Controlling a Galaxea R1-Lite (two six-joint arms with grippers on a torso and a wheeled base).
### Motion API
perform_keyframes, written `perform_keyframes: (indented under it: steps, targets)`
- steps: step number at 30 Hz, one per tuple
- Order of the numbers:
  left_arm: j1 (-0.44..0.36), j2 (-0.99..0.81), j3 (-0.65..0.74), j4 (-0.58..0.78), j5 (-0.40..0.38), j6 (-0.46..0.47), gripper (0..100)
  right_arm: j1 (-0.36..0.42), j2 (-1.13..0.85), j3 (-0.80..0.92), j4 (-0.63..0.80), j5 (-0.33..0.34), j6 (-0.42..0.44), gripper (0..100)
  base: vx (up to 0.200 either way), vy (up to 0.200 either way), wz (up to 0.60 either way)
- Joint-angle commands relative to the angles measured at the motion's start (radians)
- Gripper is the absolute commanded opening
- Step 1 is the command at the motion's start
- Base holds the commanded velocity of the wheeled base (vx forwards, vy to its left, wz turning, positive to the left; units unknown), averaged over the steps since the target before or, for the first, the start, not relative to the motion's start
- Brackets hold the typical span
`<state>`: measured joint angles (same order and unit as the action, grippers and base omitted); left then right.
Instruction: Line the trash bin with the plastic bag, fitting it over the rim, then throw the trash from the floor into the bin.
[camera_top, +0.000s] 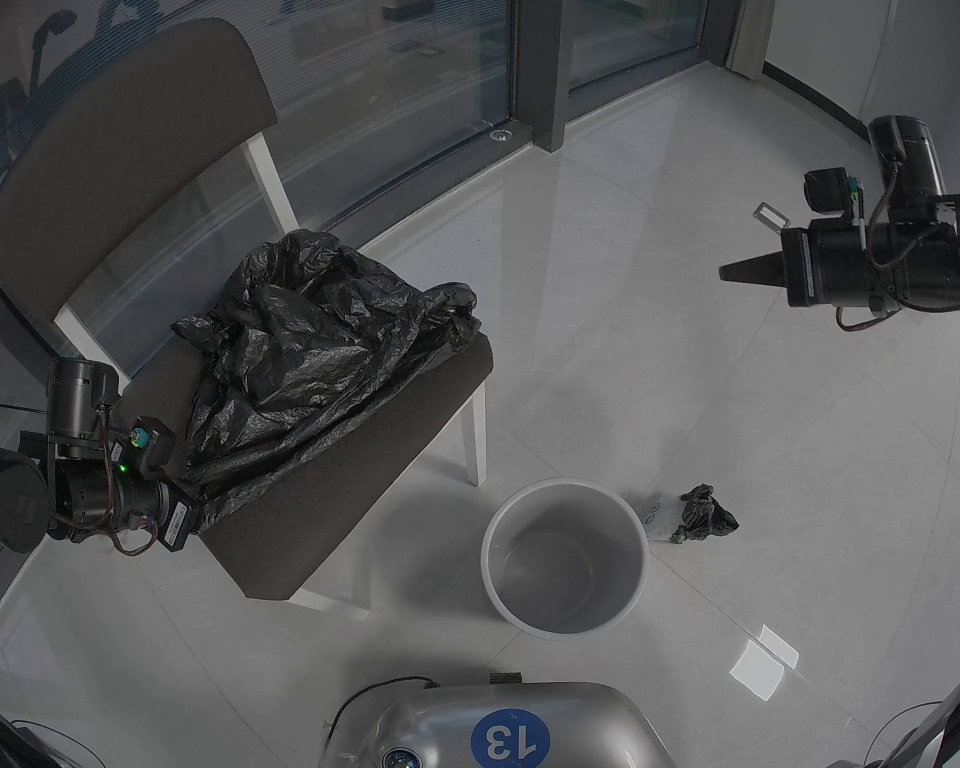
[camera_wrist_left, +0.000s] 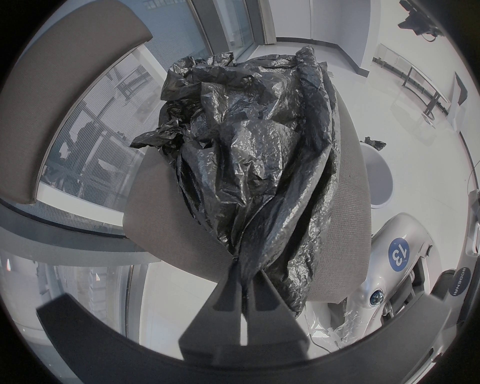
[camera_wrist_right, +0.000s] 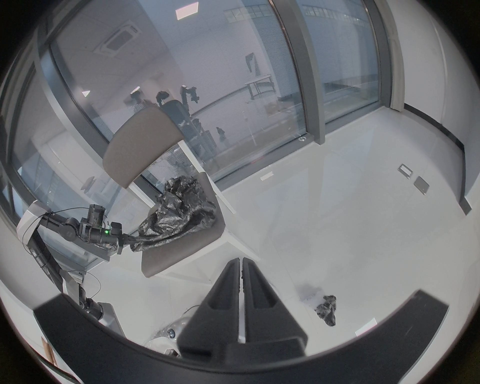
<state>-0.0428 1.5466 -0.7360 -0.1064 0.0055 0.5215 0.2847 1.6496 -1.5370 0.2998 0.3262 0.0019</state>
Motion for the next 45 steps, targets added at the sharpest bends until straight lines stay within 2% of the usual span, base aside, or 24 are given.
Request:
perform_keyframes:
  steps: [1, 8, 20, 25, 26, 33, 35, 38, 45]
  targets:
    - [-0.016, -0.028, 0.001, -0.001, -0.002, 0.000, 0, 0.060, 0.096, -0.077, -0.002, 0.001, 0.006, 0, 0.000, 0.000, 0.00]
    - [-0.055, -0.066, 0.001, 0.001, -0.006, -0.001, 0, 0.110, 0.205, -0.166, -0.002, 0.001, 0.001, 0, 0.000, 0.000, 0.00]
    - [-0.060, -0.123, 0.040, 0.001, -0.045, -0.003, 0, 0.218, 0.431, -0.431, -0.002, 0.002, 0.004, 0, 0.000, 0.000, 0.00]
    - [-0.060, -0.125, 0.043, 0.001, -0.047, -0.003, 0, 0.243, 0.463, -0.457, -0.002, 0.001, 0.000, 0, 0.000, 0.000, 0.00]
    - [-0.060, -0.125, 0.041, -0.001, -0.047, -0.003, 0, 0.243, 0.464, -0.457, -0.001, 0.002, -0.002, 100, 0.000, 0.000, 0.00]
    - [-0.083, -0.129, 0.032, -0.001, -0.047, -0.003, 0, 0.241, 0.506, -0.463, -0.002, 0.002, -0.008, 100, 0.000, 0.000, 0.00]
    - [-0.094, -0.131, 0.032, -0.006, -0.050, -0.005, 0, 0.238, 0.532, -0.463, -0.002, 0.002, -0.042, 100, 0.000, 0.000, 0.00]
    - [-0.095, -0.137, 0.036, -0.013, -0.075, -0.003, 0, 0.234, 0.559, -0.463, 0.001, 0.002, -0.079, 100, 0.000, 0.000, 0.00]
    - [-0.123, -0.161, 0.044, -0.013, -0.114, -0.005, 0, 0.234, 0.578, -0.463, -0.001, 0.002, -0.079, 100, 0.000, 0.000, 0.00]
